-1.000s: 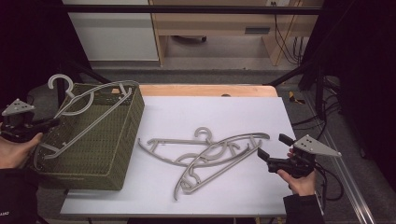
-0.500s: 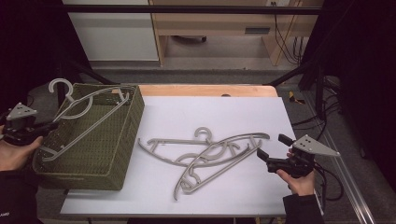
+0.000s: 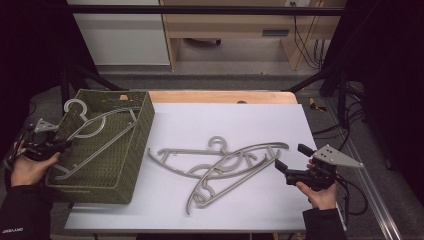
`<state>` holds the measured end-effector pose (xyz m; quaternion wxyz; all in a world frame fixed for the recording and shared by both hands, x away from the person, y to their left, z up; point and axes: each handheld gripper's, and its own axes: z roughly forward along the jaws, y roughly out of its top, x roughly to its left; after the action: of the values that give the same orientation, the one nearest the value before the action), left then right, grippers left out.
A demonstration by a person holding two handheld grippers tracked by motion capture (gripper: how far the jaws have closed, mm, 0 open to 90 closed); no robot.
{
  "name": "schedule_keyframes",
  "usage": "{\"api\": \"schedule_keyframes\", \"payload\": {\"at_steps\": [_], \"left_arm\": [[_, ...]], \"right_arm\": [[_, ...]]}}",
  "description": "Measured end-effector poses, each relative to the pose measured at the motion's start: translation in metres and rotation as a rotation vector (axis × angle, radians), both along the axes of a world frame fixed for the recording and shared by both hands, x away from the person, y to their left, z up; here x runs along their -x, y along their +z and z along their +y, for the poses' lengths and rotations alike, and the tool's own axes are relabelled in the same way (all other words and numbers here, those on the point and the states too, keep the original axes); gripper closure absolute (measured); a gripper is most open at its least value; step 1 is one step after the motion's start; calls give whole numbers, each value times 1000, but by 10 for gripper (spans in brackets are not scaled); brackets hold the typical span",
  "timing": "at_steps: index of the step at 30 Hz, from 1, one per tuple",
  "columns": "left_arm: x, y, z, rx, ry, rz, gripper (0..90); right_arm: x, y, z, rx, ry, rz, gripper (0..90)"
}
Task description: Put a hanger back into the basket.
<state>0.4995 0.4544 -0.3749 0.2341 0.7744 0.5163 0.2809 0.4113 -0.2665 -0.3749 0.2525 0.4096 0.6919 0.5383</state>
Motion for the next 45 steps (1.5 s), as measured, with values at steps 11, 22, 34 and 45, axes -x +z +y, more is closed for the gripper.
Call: {"api": "schedule_keyframes", "payload": {"at_steps": [11, 22, 34, 45], "left_arm": [[2, -1, -3, -1, 39, 14, 746], [16, 19, -5, 64, 45, -72, 644], [44, 37, -47, 252, -109, -221, 433], [64, 33, -106, 334, -227, -312, 176]], "right_arm": [[1, 0, -1, -3, -3, 2, 33], [2, 1, -3, -10, -7, -3, 33], [1, 1, -5, -20, -13, -3, 31], [2, 1, -6, -23, -15, -3, 30]]}}
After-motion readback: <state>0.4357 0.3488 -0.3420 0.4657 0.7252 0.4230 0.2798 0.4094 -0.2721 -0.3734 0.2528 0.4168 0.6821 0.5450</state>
